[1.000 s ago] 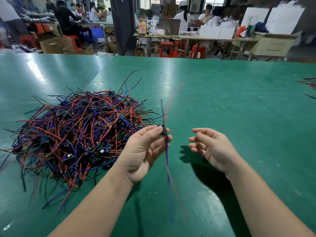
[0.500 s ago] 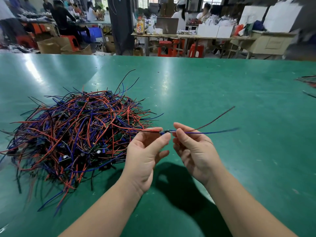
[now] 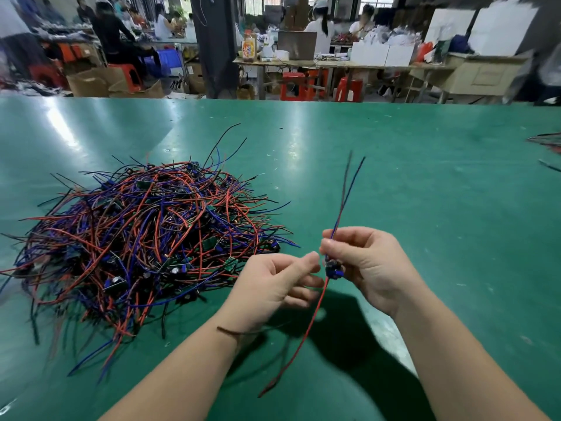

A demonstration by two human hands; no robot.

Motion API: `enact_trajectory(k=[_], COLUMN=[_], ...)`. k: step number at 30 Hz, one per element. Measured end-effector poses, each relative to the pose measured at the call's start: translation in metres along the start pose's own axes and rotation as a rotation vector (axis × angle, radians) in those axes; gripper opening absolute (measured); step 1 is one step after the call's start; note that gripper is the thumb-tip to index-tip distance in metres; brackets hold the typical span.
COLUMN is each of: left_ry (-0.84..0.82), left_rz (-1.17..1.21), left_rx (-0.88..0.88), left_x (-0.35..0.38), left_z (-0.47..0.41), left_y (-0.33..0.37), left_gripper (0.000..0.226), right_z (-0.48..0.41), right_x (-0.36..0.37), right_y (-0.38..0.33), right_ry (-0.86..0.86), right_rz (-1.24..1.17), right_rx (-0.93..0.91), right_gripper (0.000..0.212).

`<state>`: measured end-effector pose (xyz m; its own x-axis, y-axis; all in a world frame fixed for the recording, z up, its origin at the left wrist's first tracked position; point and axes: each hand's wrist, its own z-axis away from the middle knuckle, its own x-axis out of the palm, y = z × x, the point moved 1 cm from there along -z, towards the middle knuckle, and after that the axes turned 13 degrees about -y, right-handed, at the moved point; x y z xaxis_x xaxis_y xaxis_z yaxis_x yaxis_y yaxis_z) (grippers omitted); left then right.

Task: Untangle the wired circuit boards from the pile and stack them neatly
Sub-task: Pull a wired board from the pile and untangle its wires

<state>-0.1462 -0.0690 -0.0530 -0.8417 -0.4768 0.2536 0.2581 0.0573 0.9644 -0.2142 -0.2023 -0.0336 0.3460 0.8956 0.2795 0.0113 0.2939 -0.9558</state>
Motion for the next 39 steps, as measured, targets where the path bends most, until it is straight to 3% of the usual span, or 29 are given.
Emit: enact_trajectory(k=[6,9,12,14,19,23,35,39], left_ry=[-0.089,-0.301,-0.44,-0.404,-0.066,0.002,-0.126,-0.128], left_rz=[0.042,0.104,0.13,0.061,-0.017,-0.086,-0.116,-0.134], left_rx=[-0.149,-0.259,-0.28,-0.276,-0.221,-0.145,-0.127,-0.118], left_x=[-0.004,-0.012,-0.019,-0.013,0.007,0.009,0.014,0.012], left_z=[0.004,0.01,0.015,0.015,0.008,0.007,0.007,0.005], left_y=[0.0,0.007,0.013,0.012,-0.002,0.001,-0.003,-0.004], left_gripper=[0.026,0.021,0.039,0.032,0.028,0.018,0.018,0.018], right_z=[0.001,0.004,0.005,0.004,0.001,-0.003,-0.019,-0.021], right_x=[0.002,0.001,-0.001,0.001,0.004,-0.002,-0.054,-0.057], right_y=[0.006,0.001,-0.003,-0.001,0.008,0.007,-0.013,-0.008], right_ry=[-0.007,-0.064,-0.122,-0.131,-0.124,-0.072,0.307,0.357], right_rz=[0.2,0.207,0.146,0.159,0.198,0.128,-0.082,-0.215], right_rx=[0.024,0.064,0.082,0.082,0.078,0.078,-0.101,-0.127], right_gripper=[0.013,0.016,0.018,0.014,0.009,0.015,0.011,0.013])
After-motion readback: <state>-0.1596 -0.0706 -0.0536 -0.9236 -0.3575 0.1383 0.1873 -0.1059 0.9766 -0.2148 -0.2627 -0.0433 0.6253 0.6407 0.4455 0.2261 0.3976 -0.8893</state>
